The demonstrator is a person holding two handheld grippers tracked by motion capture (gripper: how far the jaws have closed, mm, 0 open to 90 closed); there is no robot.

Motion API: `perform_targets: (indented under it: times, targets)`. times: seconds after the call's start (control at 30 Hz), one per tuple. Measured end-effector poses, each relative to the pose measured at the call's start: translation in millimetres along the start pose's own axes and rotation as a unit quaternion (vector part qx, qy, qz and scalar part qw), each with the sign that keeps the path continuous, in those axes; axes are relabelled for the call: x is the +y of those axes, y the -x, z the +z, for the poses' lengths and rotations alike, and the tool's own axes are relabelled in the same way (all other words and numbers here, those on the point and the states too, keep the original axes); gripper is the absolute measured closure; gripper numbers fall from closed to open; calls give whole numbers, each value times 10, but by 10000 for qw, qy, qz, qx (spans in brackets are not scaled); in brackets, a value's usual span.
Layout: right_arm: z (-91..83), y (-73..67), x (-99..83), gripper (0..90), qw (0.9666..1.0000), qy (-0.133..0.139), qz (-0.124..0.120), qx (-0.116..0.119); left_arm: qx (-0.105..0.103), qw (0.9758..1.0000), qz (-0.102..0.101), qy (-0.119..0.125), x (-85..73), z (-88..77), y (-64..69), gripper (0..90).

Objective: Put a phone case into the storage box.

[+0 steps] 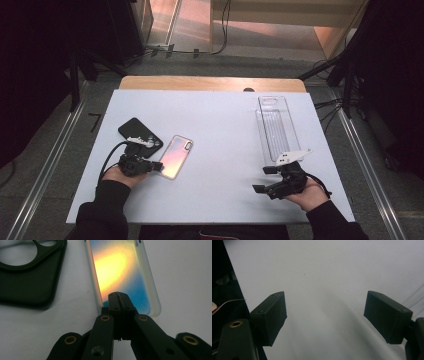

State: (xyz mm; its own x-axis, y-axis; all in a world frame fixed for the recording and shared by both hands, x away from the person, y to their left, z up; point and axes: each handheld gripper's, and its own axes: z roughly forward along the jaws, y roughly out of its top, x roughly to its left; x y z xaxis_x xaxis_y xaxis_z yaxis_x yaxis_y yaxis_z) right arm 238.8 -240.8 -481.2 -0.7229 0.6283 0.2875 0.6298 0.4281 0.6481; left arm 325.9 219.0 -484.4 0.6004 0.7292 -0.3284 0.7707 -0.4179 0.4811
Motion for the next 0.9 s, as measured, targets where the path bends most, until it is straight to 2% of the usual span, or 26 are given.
perform_targets:
  times: [0.2, 0.3, 0.33, 0.37, 0.4, 0.43, 0.5, 0.53, 0.57, 0.6, 0.63, 0.67, 0.7, 0.77, 0.87, 0.9]
  targets:
    - [4, 3, -1, 163, 10000, -6, -22, 5, 89, 9999, -120, 72, 7, -5, -41, 899]
    - [11, 6, -1, 163, 10000, -35, -21, -1, 34, 9998, -148, 151, 8, -19, -50, 867]
    - [11, 6, -1, 163, 10000, -35, -21, -1, -72, 9996, -128, 233, 10, -37, -47, 867]
    - [9, 8, 0, 163, 10000, -18, -7, 2, -186, 9992, -105, 338, 12, -56, -33, 810]
    - [9, 8, 0, 163, 10000, -18, -7, 2, -293, 9987, -119, 402, 16, -73, -20, 810]
    - [9, 8, 0, 163, 10000, -8, 5, 3, -494, 9975, -151, 485, 21, -99, 0, 771]
    - [3, 19, 1, 163, 10000, 9, -1, 20, -675, 9963, -140, 517, 20, -127, 47, 715]
    - [-1, 20, 1, 164, 10000, 20, 12, 11, -751, 9952, 20, 623, 9, -173, 126, 676]
    - [-3, 20, 1, 163, 10000, 31, 19, 13, -751, 9952, 20, 623, 9, -173, 126, 640]
    - [-3, 20, 1, 163, 10000, 31, 19, 13, -800, 9941, 117, 727, -6, -193, 171, 640]
    - [-9, 20, -2, 163, 10000, 61, 7, 13, -846, 9925, 259, 843, -26, -212, 217, 539]
    - [-9, 20, -2, 163, 10000, 61, 7, 13, -859, 9917, 326, 903, -38, -220, 244, 539]
    - [-11, 22, -3, 163, 10000, 64, 6, 18, -875, 9904, 433, 981, -56, -228, 279, 502]
    - [-14, 31, -1, 163, 10000, 87, 34, 28, -925, 9882, 551, 1090, -80, -227, 321, 409]
    - [-18, 42, -5, 164, 9999, 109, 58, 48, -941, 9869, 698, 1106, -122, -224, 372, 336]
    - [-18, 42, -5, 164, 9999, 109, 58, 48, -964, 9864, 711, 1126, -148, -217, 394, 336]
